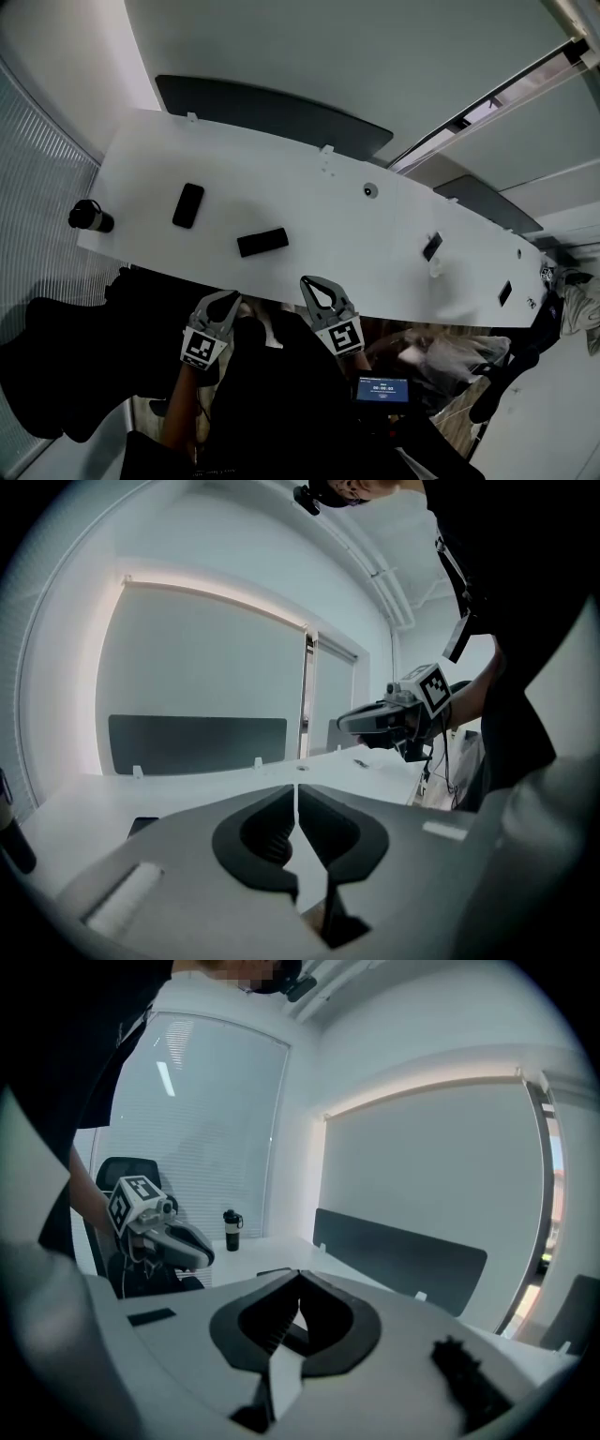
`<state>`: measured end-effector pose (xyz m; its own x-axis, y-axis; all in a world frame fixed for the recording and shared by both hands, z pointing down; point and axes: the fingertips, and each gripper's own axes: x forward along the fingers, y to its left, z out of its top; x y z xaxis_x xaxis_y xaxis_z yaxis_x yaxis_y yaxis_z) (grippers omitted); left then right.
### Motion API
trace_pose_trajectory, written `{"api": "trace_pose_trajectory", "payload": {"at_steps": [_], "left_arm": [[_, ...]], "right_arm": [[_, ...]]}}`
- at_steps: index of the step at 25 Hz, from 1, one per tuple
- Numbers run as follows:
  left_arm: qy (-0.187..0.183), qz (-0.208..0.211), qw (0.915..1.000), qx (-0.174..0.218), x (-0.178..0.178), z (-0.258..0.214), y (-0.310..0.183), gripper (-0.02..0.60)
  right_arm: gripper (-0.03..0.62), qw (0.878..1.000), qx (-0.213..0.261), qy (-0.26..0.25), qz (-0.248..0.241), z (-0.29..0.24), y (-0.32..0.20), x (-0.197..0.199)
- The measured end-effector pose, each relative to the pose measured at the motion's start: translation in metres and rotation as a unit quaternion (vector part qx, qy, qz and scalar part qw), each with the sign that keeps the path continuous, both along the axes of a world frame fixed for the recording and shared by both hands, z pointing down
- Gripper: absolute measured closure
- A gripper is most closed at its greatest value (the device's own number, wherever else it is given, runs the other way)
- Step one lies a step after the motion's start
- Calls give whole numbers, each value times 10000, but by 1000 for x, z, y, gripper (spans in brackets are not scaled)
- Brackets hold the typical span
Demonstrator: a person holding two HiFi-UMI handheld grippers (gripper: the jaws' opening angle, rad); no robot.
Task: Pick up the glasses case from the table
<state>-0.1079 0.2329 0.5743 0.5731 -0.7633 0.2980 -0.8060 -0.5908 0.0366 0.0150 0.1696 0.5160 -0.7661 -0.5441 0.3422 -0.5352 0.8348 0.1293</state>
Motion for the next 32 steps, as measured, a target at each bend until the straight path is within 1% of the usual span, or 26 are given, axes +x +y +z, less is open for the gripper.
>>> {"api": "trace_pose_trajectory", "payload": {"at_steps": [4,8,11,13,16,19,22,24,26,28,31,32], "left_arm": [[-260,-91,9996,-77,-2,6,-23,561],[-466,-321,9981,-227,2,9,-46,561],[-658,-473,9956,-463,8,12,-62,561],[-860,-467,9935,-589,10,21,-72,558],[-1051,-367,9902,-843,16,36,-86,547],[-1197,-158,9868,-1083,22,61,-92,541],[-1318,48,9818,-1368,22,90,-97,538],[-1467,272,9772,-1511,22,105,-102,525],[-1657,494,9709,-1658,20,120,-105,515],[-1861,722,9627,-1829,17,136,-108,498],[-2180,1105,9484,-2019,14,158,-113,464],[-2263,1216,9436,-2090,13,163,-115,428]], "right_arm": [[588,9999,-123,-83,28,11,-29,8],[588,9995,-162,-194,-163,20,-56,14],[587,9985,-303,-304,-342,29,-74,19],[588,9974,-378,-309,-528,39,-87,19],[588,9958,-466,-154,-767,61,-105,19],[588,9934,-746,138,-866,92,-113,20],[588,9891,-765,513,-1148,118,-118,16],[586,9844,-715,783,-1404,130,-118,12],[586,9769,-718,1157,-1647,139,-115,8],[586,9688,-666,1494,-1864,150,-116,3],[581,9515,-572,2019,-2250,167,-117,-9],[530,9433,-606,2206,-2406,176,-115,-12]]}}
